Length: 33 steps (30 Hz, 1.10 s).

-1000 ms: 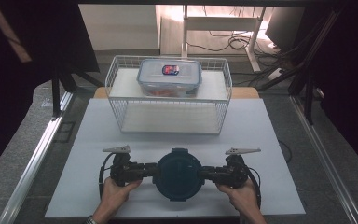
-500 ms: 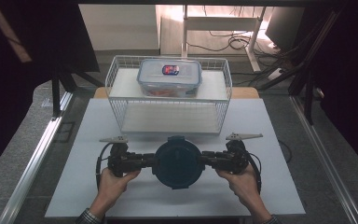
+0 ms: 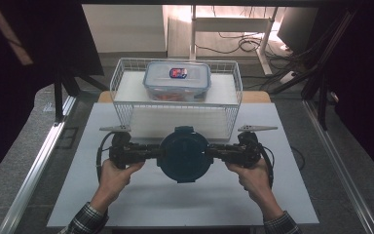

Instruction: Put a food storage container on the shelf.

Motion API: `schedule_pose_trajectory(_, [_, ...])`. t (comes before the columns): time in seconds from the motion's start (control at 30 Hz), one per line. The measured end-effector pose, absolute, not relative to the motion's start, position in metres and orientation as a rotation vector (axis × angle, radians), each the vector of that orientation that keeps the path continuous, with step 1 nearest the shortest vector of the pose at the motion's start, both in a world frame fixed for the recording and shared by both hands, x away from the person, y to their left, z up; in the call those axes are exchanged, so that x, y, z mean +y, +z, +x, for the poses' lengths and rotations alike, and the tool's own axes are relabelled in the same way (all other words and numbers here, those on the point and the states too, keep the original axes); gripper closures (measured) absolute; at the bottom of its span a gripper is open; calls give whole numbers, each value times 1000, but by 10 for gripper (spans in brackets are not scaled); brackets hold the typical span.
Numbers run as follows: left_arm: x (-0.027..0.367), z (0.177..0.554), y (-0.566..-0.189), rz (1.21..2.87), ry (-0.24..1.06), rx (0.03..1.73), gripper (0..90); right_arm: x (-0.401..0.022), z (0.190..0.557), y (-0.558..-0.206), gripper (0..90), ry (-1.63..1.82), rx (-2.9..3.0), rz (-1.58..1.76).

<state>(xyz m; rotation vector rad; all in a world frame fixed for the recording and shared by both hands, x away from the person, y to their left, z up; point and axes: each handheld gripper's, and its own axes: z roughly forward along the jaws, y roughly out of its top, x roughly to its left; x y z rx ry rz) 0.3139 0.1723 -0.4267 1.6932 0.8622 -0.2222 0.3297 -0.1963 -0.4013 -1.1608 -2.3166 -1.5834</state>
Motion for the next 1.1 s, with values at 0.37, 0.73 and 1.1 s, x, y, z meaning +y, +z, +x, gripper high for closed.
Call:
schedule_pose_trajectory(0.37, [178, 333, -393, 1676, -192, 847, 574, -192, 348, -368, 569, -1631, -2322, -1153])
schedule_pose_trajectory(0.73, [185, 350, -357, 1652, -172, 825, 574, -185, 364, -329, 571, -1694, -2334, -1134])
schedule_pose_trajectory(1.1, [194, 372, -331, 1614, -182, 829, 574, -177, 384, -297, 573, -1743, -2328, -1135])
